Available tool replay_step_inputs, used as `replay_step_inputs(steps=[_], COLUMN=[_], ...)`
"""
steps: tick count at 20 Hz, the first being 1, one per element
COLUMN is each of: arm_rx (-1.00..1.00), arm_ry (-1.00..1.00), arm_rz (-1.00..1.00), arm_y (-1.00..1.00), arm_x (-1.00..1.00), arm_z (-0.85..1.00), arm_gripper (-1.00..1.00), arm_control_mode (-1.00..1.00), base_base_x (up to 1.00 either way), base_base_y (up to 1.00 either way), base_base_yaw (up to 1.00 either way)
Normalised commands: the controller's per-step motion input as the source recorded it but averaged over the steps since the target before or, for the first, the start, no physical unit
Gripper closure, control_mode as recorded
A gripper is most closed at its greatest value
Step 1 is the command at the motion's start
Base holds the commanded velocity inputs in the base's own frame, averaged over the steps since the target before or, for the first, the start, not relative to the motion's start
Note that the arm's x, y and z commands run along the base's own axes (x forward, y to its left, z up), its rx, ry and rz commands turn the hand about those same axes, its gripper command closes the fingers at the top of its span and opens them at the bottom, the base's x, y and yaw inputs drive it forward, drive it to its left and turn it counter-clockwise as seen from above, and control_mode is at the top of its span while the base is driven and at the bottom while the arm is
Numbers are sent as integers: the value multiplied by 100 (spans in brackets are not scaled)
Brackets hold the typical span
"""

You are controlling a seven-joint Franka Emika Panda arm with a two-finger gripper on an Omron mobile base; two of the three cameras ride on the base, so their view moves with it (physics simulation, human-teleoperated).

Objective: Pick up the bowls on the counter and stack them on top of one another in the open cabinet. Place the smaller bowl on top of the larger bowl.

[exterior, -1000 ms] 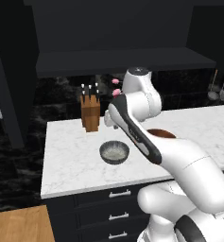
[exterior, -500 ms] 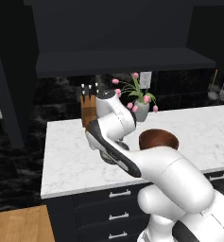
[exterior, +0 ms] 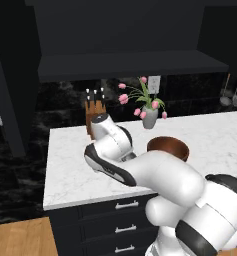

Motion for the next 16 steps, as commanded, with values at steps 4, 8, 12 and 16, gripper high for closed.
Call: replay_step_inputs(steps=[4, 8, 12, 16], arm_rx=[-4, 0, 0, 0], arm_ry=[0, 0, 0, 0], arm_rz=[1, 0, 0, 0], arm_y=[-9, 0, 0, 0], arm_x=[21, 19, 12, 19], arm_z=[-36, -25, -17, -13], arm_gripper=[-100, -100, -100, -100], arm_control_mode=[-100, -100, -100, -100], base_base_x=[0, 0, 0, 0], base_base_y=[0, 0, 0, 0], base_base_yaw=[0, 0, 0, 0])
